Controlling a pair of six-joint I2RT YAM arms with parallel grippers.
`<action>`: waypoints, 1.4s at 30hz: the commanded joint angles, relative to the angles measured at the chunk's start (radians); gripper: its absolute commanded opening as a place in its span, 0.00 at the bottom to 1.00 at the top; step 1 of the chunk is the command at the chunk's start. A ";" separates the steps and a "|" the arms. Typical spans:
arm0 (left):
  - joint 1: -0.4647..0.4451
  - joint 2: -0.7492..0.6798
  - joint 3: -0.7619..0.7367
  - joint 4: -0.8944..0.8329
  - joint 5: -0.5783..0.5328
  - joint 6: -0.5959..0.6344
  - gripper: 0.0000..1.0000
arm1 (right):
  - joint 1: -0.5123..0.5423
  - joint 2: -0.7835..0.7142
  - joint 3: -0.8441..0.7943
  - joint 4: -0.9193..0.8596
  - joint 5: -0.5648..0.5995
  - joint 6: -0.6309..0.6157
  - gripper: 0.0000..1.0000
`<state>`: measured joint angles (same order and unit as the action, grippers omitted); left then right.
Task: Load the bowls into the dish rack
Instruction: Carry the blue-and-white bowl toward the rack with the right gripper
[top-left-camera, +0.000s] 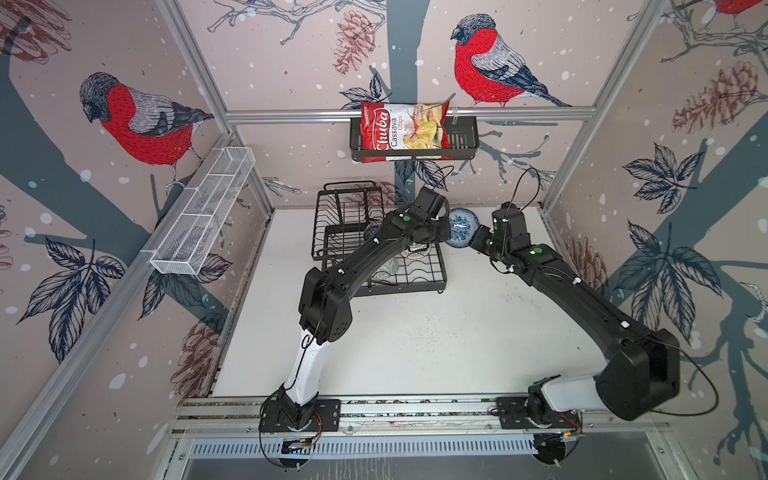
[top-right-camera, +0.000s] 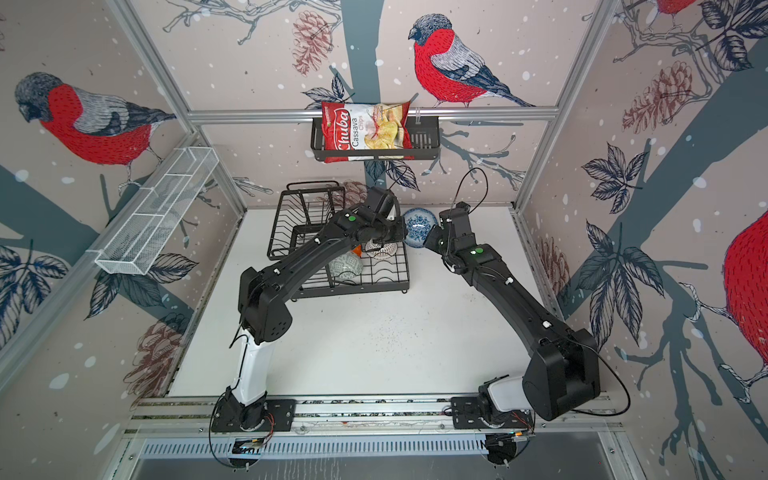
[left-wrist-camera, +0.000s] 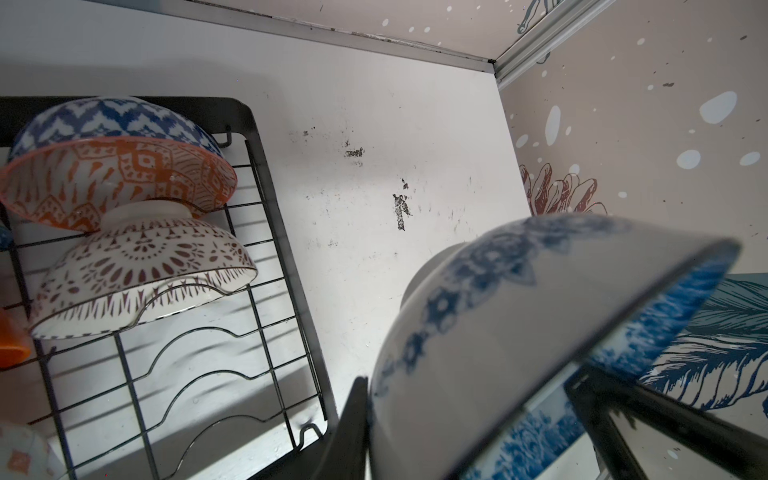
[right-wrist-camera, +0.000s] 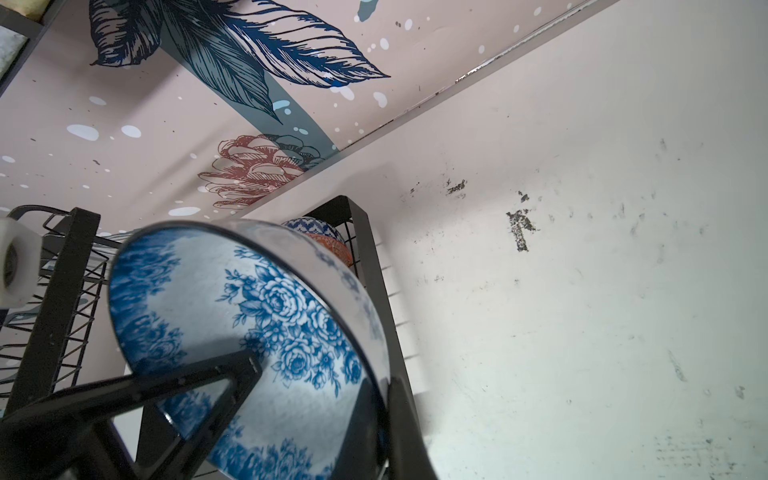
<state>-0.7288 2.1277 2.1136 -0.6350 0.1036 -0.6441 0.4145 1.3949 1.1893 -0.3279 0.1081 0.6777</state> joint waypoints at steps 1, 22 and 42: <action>-0.004 -0.009 0.003 -0.016 0.054 0.034 0.02 | 0.002 0.004 0.008 0.072 0.037 0.019 0.07; 0.027 -0.067 -0.026 0.161 -0.285 0.018 0.00 | -0.060 0.109 0.288 -0.062 -0.202 0.263 1.00; 0.025 -0.222 -0.505 0.863 -0.512 0.075 0.00 | -0.025 0.141 0.279 0.237 -0.366 0.805 1.00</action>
<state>-0.7025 1.9198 1.6241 0.0368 -0.3679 -0.5964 0.3813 1.5234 1.4750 -0.1856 -0.2432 1.3830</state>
